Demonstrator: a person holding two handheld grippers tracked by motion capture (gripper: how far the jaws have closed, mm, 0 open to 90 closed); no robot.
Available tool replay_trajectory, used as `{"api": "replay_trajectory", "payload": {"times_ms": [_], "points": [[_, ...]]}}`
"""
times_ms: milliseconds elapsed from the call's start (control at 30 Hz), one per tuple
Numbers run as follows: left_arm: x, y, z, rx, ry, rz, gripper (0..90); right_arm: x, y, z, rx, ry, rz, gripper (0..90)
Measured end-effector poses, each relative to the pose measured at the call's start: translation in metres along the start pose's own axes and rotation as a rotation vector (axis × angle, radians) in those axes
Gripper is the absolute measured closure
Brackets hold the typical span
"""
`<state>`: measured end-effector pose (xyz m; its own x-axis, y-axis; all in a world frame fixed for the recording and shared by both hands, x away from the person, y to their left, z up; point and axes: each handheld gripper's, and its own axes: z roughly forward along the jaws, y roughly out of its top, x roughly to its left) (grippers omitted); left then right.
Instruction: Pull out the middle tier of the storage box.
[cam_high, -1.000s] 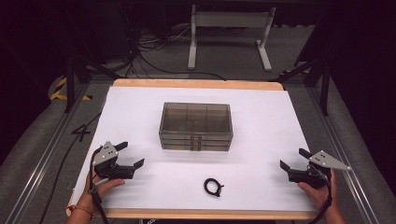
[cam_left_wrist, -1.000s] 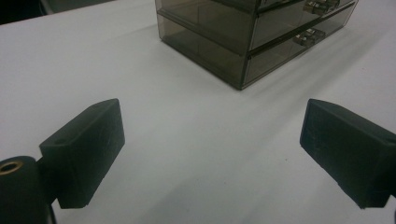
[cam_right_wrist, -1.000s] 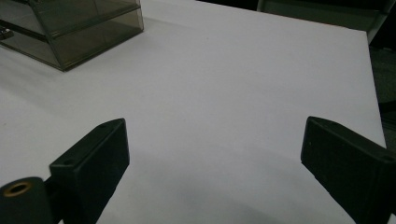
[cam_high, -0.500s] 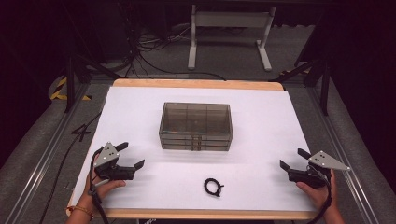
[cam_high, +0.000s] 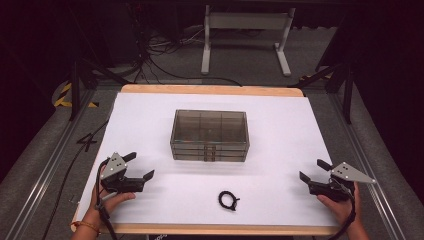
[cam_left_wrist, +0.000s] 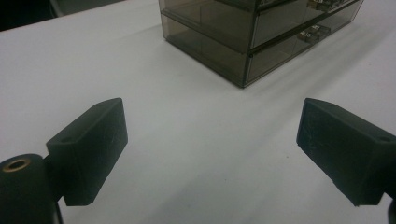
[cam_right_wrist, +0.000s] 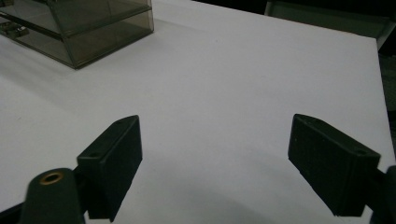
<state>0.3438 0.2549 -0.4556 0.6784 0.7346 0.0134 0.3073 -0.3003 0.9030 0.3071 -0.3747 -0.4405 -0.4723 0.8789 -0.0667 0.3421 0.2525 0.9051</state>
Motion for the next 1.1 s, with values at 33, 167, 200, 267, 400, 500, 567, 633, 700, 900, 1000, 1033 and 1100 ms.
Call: {"api": "replay_trajectory", "payload": {"times_ms": [33,167,200,267,400,500,567,633,700,900,1000,1033,1100], "points": [[-0.001,0.001,-0.001,-0.003,0.004,0.005,9.7,0.0,0.0,0.0,0.002,-0.002,0.002,17.8],[-0.003,0.003,-0.002,-0.005,0.012,0.011,10.4,0.0,0.0,0.0,0.002,0.004,0.002,17.8],[-0.003,0.003,-0.002,-0.005,0.015,0.017,10.3,0.0,0.0,0.0,0.004,0.004,0.002,17.9],[-0.004,0.005,-0.003,-0.011,0.015,0.022,10.6,0.0,0.0,-0.001,0.0,0.009,-0.003,19.0],[-0.006,0.009,-0.004,-0.011,0.026,0.049,11.2,0.0,0.0,-0.001,-0.005,0.02,0.004,20.2],[-0.009,0.012,-0.004,-0.004,0.033,0.076,12.5,0.0,0.0,-0.001,-0.003,0.019,0.001,21.6],[-0.011,0.014,-0.004,-0.006,0.028,0.087,13.8,0.0,0.0,-0.001,-0.002,0.019,0.0,22.0],[-0.013,0.016,-0.005,-0.017,0.026,0.087,14.2,0.0,0.0,-0.001,-0.004,0.024,0.002,22.2],[-0.013,0.018,-0.005,-0.017,0.023,0.092,14.7,0.0,0.0,-0.001,-0.003,0.024,0.002,22.4],[-0.018,0.022,-0.004,-0.008,0.021,0.128,17.4,0.0,0.0,-0.001,-0.002,0.029,0.006,24.5],[-0.021,0.024,-0.003,0.0,0.006,0.143,20.9,-0.001,0.0,-0.001,-0.001,0.03,0.008,25.9],[-0.021,0.025,-0.003,-0.001,-0.005,0.149,23.5,-0.001,0.0,-0.001,-0.004,0.03,0.008,26.2],[-0.023,0.026,-0.003,-0.006,-0.006,0.157,25.1,-0.001,0.001,-0.001,-0.001,0.029,0.007,26.7]]}}
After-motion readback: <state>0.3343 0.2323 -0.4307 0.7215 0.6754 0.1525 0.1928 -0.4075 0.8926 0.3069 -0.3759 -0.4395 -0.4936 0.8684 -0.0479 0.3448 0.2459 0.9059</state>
